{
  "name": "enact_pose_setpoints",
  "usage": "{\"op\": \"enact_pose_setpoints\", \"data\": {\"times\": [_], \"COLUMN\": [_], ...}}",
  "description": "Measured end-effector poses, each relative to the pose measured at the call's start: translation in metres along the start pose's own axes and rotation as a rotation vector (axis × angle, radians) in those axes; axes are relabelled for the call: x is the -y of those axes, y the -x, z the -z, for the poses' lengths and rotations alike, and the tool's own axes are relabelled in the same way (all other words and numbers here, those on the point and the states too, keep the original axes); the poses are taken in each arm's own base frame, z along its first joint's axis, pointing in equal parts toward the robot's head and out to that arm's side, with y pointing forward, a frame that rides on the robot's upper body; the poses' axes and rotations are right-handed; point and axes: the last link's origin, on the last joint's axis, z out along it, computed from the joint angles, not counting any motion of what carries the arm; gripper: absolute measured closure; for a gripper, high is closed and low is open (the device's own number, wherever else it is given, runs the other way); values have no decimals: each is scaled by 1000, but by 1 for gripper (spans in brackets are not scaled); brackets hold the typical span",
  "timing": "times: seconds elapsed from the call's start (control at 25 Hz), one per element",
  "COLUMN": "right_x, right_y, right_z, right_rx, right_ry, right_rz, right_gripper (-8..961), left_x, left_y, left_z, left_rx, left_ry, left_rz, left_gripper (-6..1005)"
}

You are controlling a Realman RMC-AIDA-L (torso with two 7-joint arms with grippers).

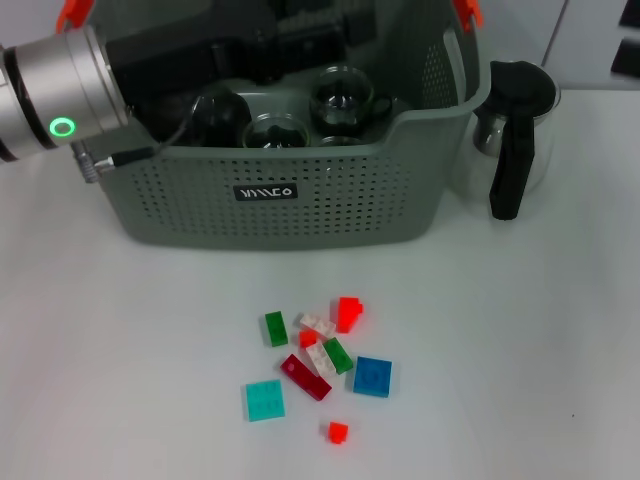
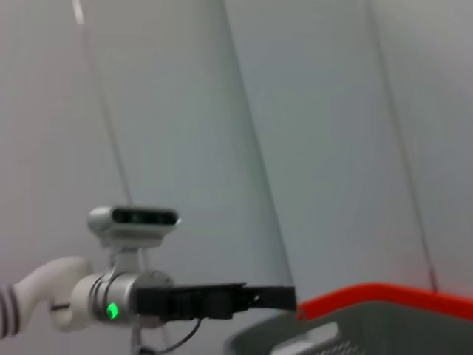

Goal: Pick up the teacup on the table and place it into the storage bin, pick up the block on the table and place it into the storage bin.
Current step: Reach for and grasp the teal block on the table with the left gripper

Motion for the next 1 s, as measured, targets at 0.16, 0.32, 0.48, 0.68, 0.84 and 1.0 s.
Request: {"op": "enact_pose_setpoints", "data": {"times": [0.16,0.32,0.48,0.68,0.84,1.0], "right_x": [-8,-17,-20,-23,-23,-24], "right_y": [-4,-9,-16,-20,-21,-22], "right_z": [-5,-15,-26,-36,-38,-39], "right_rx": [-114,-224,-323,-436,-474,-484], "right_ry": [77,133,148,167,178,184], "right_rz": [-17,-32,-73,-108,-110,-107], "right_gripper": [59,59,59,59,59,60], "left_x": [-3,-11,-22,-26,-29,-31], "left_y": [1,5,13,33,45,50], "left_z": [6,20,39,52,55,54], "left_rx": [91,188,273,387,454,477], "left_ry": [52,129,194,191,201,209], "left_rz": [19,46,58,93,112,121], "left_gripper": [114,114,115,115,115,115]}}
